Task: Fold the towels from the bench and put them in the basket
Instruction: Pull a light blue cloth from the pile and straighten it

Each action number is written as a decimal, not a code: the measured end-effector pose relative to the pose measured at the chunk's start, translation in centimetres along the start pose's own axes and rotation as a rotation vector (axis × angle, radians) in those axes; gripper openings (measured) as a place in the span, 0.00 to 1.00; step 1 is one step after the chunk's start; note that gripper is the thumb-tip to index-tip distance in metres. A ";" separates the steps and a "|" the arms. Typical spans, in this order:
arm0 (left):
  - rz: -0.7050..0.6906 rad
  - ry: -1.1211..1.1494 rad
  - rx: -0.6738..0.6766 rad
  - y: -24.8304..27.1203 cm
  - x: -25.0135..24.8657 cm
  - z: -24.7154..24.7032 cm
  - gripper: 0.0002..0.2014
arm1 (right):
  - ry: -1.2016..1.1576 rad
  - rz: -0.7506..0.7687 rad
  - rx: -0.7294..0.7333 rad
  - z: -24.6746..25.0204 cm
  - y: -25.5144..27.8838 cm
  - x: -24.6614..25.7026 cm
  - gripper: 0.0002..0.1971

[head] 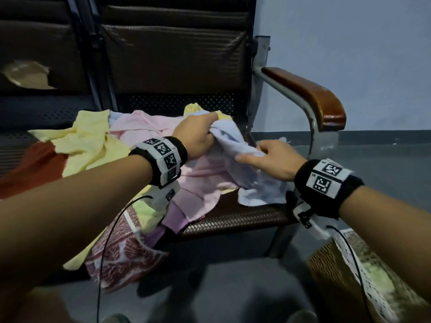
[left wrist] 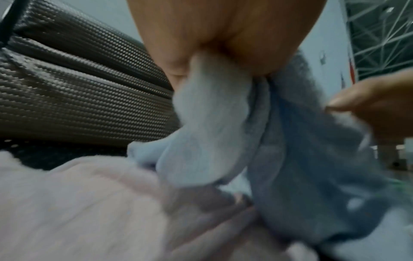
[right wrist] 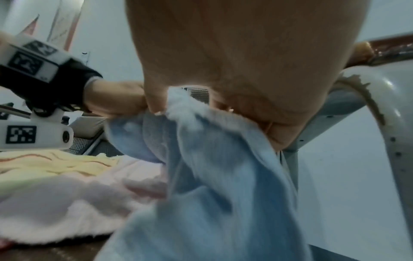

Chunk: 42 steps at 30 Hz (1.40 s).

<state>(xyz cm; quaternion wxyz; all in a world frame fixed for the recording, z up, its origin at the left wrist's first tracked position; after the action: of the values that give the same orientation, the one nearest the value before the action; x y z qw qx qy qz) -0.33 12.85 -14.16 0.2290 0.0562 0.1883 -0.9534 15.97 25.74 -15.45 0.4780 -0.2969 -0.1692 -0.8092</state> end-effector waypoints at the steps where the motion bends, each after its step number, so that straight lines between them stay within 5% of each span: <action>1: -0.029 0.019 0.041 0.1 -1.0 0.9 0.07 | -0.064 0.042 -0.015 -0.2 0.1 0.4 0.24; 6: -0.077 -0.061 0.242 0.5 -2.9 4.8 0.15 | -0.214 0.307 -0.055 -0.7 -0.8 4.9 0.10; 13: 0.146 -0.051 -0.190 2.3 1.2 7.9 0.10 | -0.564 0.329 -0.046 1.7 -1.9 8.7 0.16; 19: 0.279 0.378 -0.134 3.8 3.4 5.2 0.12 | -0.078 0.207 -0.125 0.9 -2.6 5.9 0.06; 21: 0.239 0.384 -0.185 4.0 3.4 5.4 0.12 | -0.068 0.208 -0.011 -0.1 -2.4 5.2 0.10; 25: 0.134 0.462 -0.197 4.0 1.8 5.6 0.12 | -0.268 0.209 0.234 -2.9 -1.7 6.3 0.35; 27: 0.070 0.451 -0.176 3.9 1.0 5.8 0.13 | -0.359 0.222 0.268 -3.9 -2.1 6.7 0.33; 30: -0.008 0.423 -0.134 4.0 0.5 6.1 0.13 | -0.380 0.307 0.056 -2.9 -3.0 7.2 0.06; 35: 0.088 0.044 0.014 4.1 3.3 5.1 0.13 | -0.477 0.284 -0.283 0.1 -3.3 6.4 0.13; 39: 0.340 -0.226 0.209 4.5 6.7 4.6 0.19 | -0.431 0.387 -0.333 0.3 -2.3 7.0 0.11; 42: 0.485 -0.076 0.279 4.7 7.0 5.0 0.24 | -0.490 0.420 -0.256 0.4 -1.7 7.6 0.08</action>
<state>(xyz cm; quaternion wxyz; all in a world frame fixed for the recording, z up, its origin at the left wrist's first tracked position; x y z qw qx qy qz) -4.50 4.12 -12.45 0.4473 0.0950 0.0274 -0.8889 11.79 21.70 -10.30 0.5381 -0.5683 -0.1115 -0.6124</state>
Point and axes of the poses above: each hand's wrist, its own y-axis away from the middle knuckle, its own z-axis out of the back of the hand, x = y × z, the point moved 4 cm from there along -y, towards the middle knuckle, and after that the axes turned 13 degrees about -y, right-handed, at the moved point
